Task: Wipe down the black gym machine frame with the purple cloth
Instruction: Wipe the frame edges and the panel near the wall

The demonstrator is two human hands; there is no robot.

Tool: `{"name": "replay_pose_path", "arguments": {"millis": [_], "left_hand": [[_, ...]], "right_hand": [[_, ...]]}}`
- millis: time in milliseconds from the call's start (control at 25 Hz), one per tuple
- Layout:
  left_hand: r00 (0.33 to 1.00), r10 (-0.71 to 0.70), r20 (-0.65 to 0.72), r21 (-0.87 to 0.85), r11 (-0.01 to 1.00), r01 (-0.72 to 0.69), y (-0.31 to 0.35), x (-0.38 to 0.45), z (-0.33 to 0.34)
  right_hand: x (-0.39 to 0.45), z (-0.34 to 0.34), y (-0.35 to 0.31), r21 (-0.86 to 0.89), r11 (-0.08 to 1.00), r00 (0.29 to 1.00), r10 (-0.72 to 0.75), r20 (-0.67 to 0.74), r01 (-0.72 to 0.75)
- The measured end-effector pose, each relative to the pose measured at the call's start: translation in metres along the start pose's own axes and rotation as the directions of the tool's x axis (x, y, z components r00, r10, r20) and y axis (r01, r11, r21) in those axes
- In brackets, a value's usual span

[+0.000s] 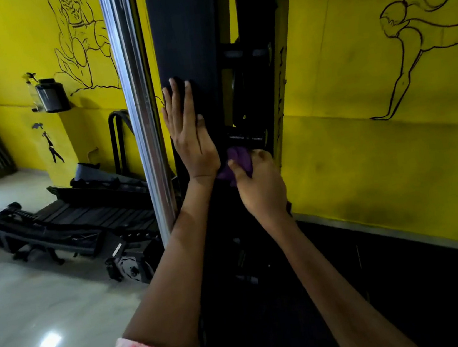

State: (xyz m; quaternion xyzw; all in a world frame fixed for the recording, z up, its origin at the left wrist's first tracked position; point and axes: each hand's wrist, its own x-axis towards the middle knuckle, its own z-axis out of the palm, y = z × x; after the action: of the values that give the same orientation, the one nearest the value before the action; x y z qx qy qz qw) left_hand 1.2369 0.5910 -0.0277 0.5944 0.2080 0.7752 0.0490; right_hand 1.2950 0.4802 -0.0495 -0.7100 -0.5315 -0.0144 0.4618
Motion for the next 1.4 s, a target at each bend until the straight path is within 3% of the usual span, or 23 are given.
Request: {"name": "replay_pose_path", "arguments": {"millis": [80, 200, 280, 360, 440, 560, 640, 720, 800, 880, 920, 1000, 1080, 1200, 1280, 1320, 1400], "left_hand": [[1.000, 0.005, -0.011, -0.001, 1.000, -0.005, -0.002, -0.001, 0.001], [1.000, 0.012, -0.027, 0.014, 1.000, -0.012, -0.004, 0.000, 0.002], [1.000, 0.014, -0.028, 0.019, 1.000, -0.013, -0.003, -0.001, 0.002], [0.999, 0.021, -0.026, 0.035, 0.999, -0.020, -0.004, 0.000, 0.002], [0.999, 0.030, -0.036, 0.048, 0.998, -0.028, -0.005, -0.001, 0.002], [0.999, 0.026, -0.039, 0.046, 0.999, -0.024, -0.004, -0.001, 0.002], [0.999, 0.032, -0.044, 0.051, 0.998, -0.029, -0.004, 0.000, 0.003], [0.999, 0.034, -0.039, 0.055, 0.998, -0.032, -0.003, -0.002, 0.004], [0.999, 0.035, -0.033, 0.064, 0.997, -0.033, -0.002, -0.003, 0.005], [0.999, 0.032, -0.032, 0.064, 0.997, -0.030, -0.003, -0.001, 0.004], [0.999, 0.036, -0.027, 0.069, 0.997, -0.034, -0.002, -0.001, 0.003], [0.999, 0.050, -0.021, 0.083, 0.995, -0.048, -0.002, 0.000, 0.002], [0.998, 0.065, -0.018, 0.085, 0.994, -0.063, -0.004, -0.001, 0.003], [0.998, 0.059, -0.012, 0.097, 0.994, -0.057, -0.002, -0.001, 0.004], [0.998, 0.059, -0.019, 0.112, 0.992, -0.056, -0.004, 0.002, 0.004], [0.998, 0.060, -0.019, 0.118, 0.991, -0.057, -0.004, 0.002, 0.004], [0.998, 0.059, -0.001, 0.127, 0.990, -0.059, -0.002, 0.000, 0.003]], "right_hand": [[-0.010, 0.003, 0.007, -0.153, 0.977, 0.988, -0.140, 0.061, 0.148], [-0.026, -0.014, 0.029, -0.429, 0.779, 0.875, -0.310, 0.371, 0.457], [-0.020, -0.035, 0.034, -0.473, 0.769, 0.889, -0.267, 0.371, 0.429], [-0.009, -0.043, 0.027, -0.373, 0.902, 0.972, -0.168, 0.163, 0.219], [-0.007, -0.031, 0.010, -0.350, 0.921, 0.985, -0.147, 0.090, 0.170], [-0.020, -0.007, 0.007, -0.458, 0.809, 0.912, -0.220, 0.348, 0.369], [-0.019, -0.023, 0.019, -0.442, 0.800, 0.872, -0.195, 0.448, 0.406], [-0.018, -0.058, 0.025, -0.403, 0.857, 0.922, -0.186, 0.340, 0.322], [-0.017, -0.095, 0.018, -0.335, 0.909, 0.969, -0.236, 0.078, 0.249], [-0.006, -0.111, 0.002, -0.298, 0.921, 0.940, -0.305, -0.154, 0.250], [0.006, -0.110, -0.007, -0.274, 0.927, 0.931, -0.313, -0.186, 0.257], [0.037, -0.094, -0.032, -0.238, 0.936, 0.952, -0.290, -0.102, 0.259], [0.053, -0.071, -0.046, -0.329, 0.889, 0.938, -0.345, -0.020, 0.320], [0.053, -0.063, -0.038, -0.523, 0.687, 0.854, -0.484, 0.188, 0.505], [0.058, -0.076, -0.026, -0.516, 0.605, 0.793, -0.512, 0.330, 0.606], [0.062, -0.083, -0.025, -0.487, 0.645, 0.807, -0.494, 0.323, 0.589], [0.067, -0.083, -0.030, -0.417, 0.778, 0.879, -0.455, 0.142, 0.470]]}}
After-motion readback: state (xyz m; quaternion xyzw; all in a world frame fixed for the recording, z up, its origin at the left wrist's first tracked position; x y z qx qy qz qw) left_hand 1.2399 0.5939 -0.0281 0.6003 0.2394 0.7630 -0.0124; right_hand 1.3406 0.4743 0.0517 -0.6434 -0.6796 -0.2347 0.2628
